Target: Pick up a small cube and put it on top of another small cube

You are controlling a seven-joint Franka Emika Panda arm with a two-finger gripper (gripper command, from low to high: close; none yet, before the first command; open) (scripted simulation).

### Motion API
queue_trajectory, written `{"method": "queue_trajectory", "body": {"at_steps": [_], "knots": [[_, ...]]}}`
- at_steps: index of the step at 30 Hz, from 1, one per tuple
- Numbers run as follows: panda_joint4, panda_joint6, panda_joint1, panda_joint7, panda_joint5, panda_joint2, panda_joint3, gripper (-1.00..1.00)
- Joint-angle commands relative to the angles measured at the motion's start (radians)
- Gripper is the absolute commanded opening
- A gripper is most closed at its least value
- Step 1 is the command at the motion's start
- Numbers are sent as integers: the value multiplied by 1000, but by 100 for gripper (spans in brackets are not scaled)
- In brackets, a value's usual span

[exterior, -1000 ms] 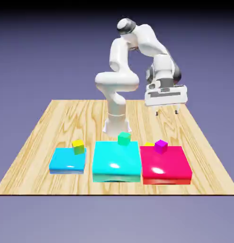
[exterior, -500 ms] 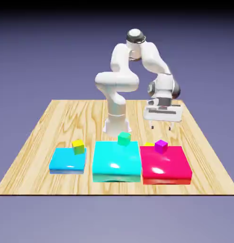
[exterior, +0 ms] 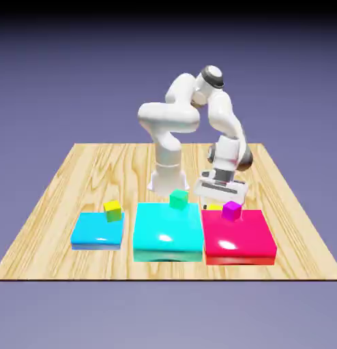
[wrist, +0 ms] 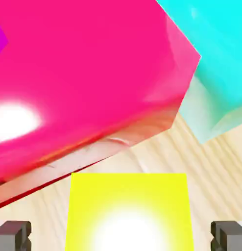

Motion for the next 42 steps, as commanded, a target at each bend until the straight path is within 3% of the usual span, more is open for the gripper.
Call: {"method": "queue_trajectory", "body": {"at_steps": [1,8,11,42], "knots": [[0,0,0,0,0,0,0,-100],[-117,1,199,159,-304,125,-253,-100],[-73,-19,247,204,-434,162,-306,-100],[117,-57,-774,1252,-1747,746,-1048,-100]]}}
